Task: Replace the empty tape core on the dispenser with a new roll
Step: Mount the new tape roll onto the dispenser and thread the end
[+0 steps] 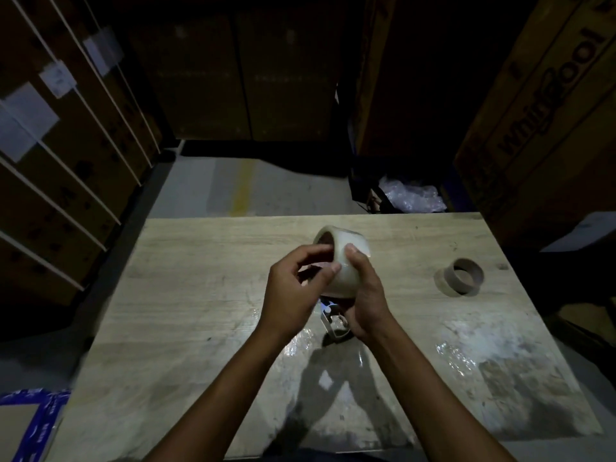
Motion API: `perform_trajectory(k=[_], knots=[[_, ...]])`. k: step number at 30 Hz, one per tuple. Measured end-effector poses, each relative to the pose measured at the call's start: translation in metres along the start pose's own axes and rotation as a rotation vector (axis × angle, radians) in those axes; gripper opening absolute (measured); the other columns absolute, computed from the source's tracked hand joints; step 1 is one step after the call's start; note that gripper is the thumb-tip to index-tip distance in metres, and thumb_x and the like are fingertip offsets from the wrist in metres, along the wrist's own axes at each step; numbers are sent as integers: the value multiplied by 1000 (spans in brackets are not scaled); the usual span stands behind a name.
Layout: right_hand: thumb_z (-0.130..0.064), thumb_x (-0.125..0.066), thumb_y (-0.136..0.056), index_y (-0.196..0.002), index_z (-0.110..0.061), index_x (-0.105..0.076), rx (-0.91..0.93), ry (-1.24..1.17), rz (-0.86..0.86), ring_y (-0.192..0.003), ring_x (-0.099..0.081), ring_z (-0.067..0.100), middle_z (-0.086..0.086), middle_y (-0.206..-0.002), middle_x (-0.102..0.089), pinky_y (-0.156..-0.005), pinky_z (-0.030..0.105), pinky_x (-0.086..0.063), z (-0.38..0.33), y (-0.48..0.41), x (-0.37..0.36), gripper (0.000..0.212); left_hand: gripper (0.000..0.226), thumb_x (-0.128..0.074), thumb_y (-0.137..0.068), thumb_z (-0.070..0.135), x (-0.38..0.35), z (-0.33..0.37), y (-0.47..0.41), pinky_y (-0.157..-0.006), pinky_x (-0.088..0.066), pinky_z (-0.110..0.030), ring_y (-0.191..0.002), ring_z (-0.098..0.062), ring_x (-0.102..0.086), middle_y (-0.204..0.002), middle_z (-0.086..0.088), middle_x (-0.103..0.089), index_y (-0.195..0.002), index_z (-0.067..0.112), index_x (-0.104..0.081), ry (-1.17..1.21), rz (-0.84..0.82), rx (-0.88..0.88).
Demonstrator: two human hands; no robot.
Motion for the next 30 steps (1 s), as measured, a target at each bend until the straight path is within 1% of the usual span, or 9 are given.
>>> perform_trajectory(k=[2, 4, 9, 12, 15, 20, 23, 25, 30], knots=[[-50, -73, -70, -140, -22, -49, 147, 186, -12, -111, -66, 35, 18, -130, -61, -80, 46, -59, -5, -4, 0, 79, 28, -73, -86, 14, 5, -3, -8, -86, -59, -33, -103, -18, -70, -104, -2, -75, -114, 14, -71, 141, 29, 109], [-53, -71, -71, -147, -30, -38, 266, 373, 10, -117, -63, 25, 9, -137, -56, -89, 42, -58, -11, -5, 2, 86, 34, -70, -89, 3, 9, -5, -14, -82, -60, -33, -98, -21, -72, -99, -6, -75, -122, 6, -64, 271, 27, 195], [-62, -74, -70, -154, -28, -25, 378, 699, 134, -134, -43, 10, -8, -149, -38, -106, 33, -47, -22, -5, 4, 104, 39, -62, -90, -5, 14, -9, -23, -79, -60, -31, -94, -25, -73, -101, -12, -75, -127, 6, -61, 496, -55, 320], [-52, -79, -74, -156, -21, -22, 418, 902, 189, -125, -37, 1, -11, -139, -36, -89, 2, -32, -26, -1, 0, 104, 37, -60, -92, -2, 13, -11, -28, -71, -58, -26, -79, -15, -69, -81, -2, -71, -128, 6, -62, 555, -80, 382], [-48, -81, -74, -155, -20, -23, 478, 983, 218, -122, -38, 0, -1, -143, -38, -83, -3, -30, -26, 2, -2, 104, 40, -61, -90, -3, 13, -15, -31, -67, -55, -23, -71, -9, -62, -75, 3, -63, -129, 9, -63, 522, -95, 373], [-51, -79, -71, -153, -24, -24, 611, 1097, 233, -114, -44, 4, 1, -138, -35, -82, 1, -36, -26, 6, -3, 103, 38, -65, -88, -2, 15, -22, -31, -77, -58, -27, -93, -17, -65, -100, -6, -67, -124, 12, -68, 483, -119, 323], [-56, -73, -67, -152, -22, -25, 745, 1228, 221, -119, -47, 18, 5, -138, -36, -79, 27, -54, -29, 6, -4, 104, 39, -64, -87, -4, 18, -30, -29, -77, -59, -28, -96, -18, -69, -102, -7, -72, -122, 13, -68, 489, -144, 305], [-55, -72, -66, -152, -22, -26, 783, 1303, 211, -121, -45, 22, 6, -139, -35, -78, 38, -56, -30, 5, -3, 104, 41, -64, -87, -4, 19, -36, -29, -78, -59, -29, -98, -20, -70, -104, -10, -72, -124, 13, -66, 495, -156, 303], [-52, -79, -66, -152, -29, -25, 666, 1242, 190, -114, -51, 18, 6, -137, -37, -78, 29, -51, -31, 0, 12, 105, 40, -67, -87, 1, 12, -46, -33, -84, -60, -33, -99, -22, -69, -109, -13, -71, -125, 14, -66, 473, -175, 304]])
Point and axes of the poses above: each hand's wrist, its own y-axis away from the middle knuckle, its own x-axis out of the back of the hand, z = x × y, the point moved 4 cm from there along -y, towards the middle knuckle
